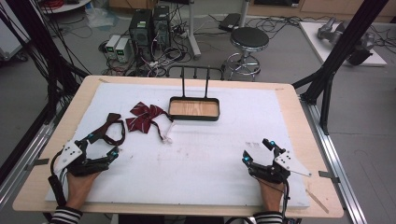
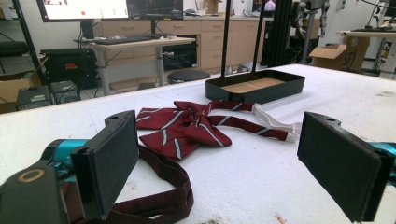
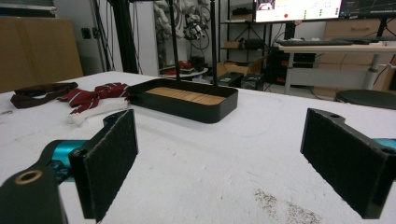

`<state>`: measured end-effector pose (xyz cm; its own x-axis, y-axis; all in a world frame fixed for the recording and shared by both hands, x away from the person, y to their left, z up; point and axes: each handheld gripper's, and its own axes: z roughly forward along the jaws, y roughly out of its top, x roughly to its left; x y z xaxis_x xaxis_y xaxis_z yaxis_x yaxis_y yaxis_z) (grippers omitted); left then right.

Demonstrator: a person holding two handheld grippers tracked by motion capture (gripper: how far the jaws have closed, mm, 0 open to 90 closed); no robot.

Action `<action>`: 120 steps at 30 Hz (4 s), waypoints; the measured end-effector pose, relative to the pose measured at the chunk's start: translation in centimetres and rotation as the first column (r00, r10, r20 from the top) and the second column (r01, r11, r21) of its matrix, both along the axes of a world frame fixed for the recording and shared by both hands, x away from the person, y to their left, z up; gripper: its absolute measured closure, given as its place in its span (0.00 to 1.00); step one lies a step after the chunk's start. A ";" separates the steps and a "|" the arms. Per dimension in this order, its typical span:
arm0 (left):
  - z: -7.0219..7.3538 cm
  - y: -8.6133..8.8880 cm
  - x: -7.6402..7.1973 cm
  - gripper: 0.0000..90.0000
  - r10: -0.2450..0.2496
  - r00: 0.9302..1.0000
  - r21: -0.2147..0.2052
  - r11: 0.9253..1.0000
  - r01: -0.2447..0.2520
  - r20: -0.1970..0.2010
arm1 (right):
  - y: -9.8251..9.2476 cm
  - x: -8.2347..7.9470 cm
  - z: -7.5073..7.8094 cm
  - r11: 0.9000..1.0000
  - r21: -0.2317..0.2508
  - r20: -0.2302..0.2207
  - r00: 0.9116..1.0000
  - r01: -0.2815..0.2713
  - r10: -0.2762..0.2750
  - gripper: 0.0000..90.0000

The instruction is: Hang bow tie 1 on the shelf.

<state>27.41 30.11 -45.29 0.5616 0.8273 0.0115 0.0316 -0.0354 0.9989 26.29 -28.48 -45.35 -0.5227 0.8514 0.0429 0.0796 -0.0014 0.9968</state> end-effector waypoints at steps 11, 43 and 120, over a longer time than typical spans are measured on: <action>0.0 0.0 0.0 0.15 -0.003 1.000 0.002 1.000 0.003 -0.004 | 0.0 0.0 0.0 1.000 0.003 -0.006 1.000 0.004 -0.004 0.11; 4.0 -0.5 2.0 0.15 -0.029 0.997 0.058 0.998 0.033 -0.065 | 0.0 0.1 0.0 1.000 0.000 -0.004 1.000 0.003 -0.003 0.11; 6.8 -11.1 19.4 0.23 0.157 0.762 0.405 0.902 0.148 -0.628 | 0.0 0.0 0.0 1.000 0.011 -0.005 1.000 0.006 -0.005 0.11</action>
<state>46.82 18.99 -38.54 0.5573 0.8302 -0.0100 0.6486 -0.4279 0.6295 26.29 -28.51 -45.36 -0.5178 0.8537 0.0545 0.0841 -0.0126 0.9964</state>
